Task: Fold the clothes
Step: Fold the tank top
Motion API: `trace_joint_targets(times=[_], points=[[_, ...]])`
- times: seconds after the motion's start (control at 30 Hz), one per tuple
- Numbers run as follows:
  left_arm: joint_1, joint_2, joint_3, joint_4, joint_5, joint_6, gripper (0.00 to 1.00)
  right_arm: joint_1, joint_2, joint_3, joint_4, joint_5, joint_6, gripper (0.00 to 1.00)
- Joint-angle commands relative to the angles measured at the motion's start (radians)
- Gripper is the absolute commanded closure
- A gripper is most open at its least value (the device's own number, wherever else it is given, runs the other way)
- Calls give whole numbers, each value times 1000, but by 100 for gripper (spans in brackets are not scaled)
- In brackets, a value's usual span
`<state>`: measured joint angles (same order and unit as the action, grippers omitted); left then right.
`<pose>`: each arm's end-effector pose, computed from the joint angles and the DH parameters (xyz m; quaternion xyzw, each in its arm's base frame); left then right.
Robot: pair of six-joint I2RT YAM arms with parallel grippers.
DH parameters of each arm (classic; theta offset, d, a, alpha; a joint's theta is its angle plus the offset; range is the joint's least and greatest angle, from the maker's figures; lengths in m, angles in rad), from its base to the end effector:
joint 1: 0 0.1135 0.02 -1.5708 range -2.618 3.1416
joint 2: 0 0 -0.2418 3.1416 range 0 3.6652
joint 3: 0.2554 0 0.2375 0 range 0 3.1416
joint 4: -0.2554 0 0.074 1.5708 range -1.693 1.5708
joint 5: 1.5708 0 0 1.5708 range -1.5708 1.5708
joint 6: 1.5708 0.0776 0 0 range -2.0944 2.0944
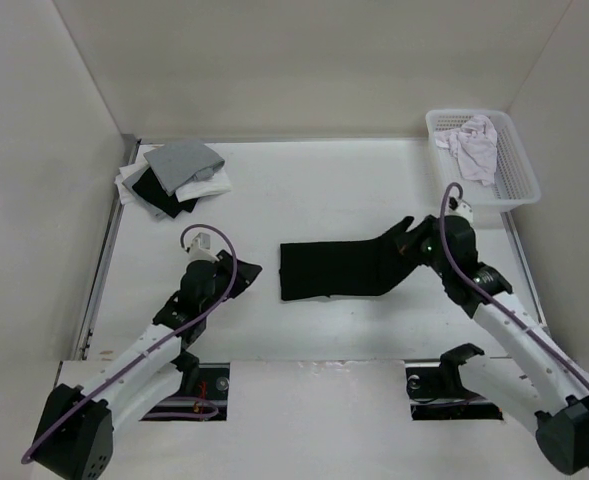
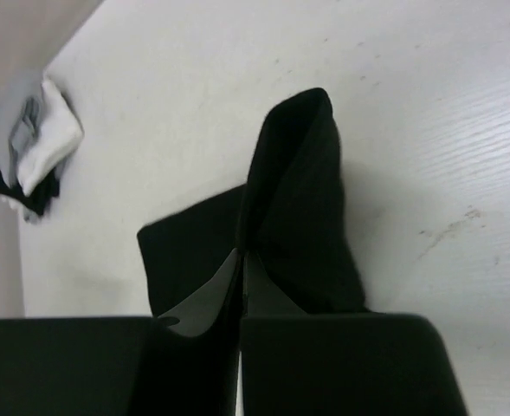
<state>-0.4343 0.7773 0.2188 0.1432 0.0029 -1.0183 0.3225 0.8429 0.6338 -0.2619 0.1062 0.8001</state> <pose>0.1932 -0.0898 0.1510 -0.2404 0.8025 -0.3636 0.4075 0.2218 0.0654 0.2364 0.2283 0.8207 0.2395 0.4659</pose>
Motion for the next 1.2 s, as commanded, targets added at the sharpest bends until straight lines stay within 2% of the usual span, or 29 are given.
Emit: trace_joint_targets(times=[0.0,0.2,0.47,0.53,0.6,0.73,0.83,0.93,1.07,1.17], points=[[-37,2,56,102,-21,-16,72,141,74,134,-140,127,-50,99],[-51,-56,34,98,5,-6,72,390,290,341,-221,269,31,99],[4,-193,-38,87,68,-17,71,562,645,595,-275,329,122,96],[32,-217,-47,79,95,-20,71,585,732,651,-272,329,143,91],[64,-239,-58,72,118,-29,71,617,815,711,-266,320,162,81],[125,-253,-65,65,157,-32,71,680,883,799,-240,287,165,74],[147,-228,-55,70,170,-32,71,688,800,758,-200,283,146,68],[122,-187,-35,87,154,-28,71,675,655,605,-105,285,100,67],[18,-78,17,160,91,-8,71,579,521,393,-4,205,76,91],[-97,26,60,211,23,20,71,536,446,227,142,149,36,96]])
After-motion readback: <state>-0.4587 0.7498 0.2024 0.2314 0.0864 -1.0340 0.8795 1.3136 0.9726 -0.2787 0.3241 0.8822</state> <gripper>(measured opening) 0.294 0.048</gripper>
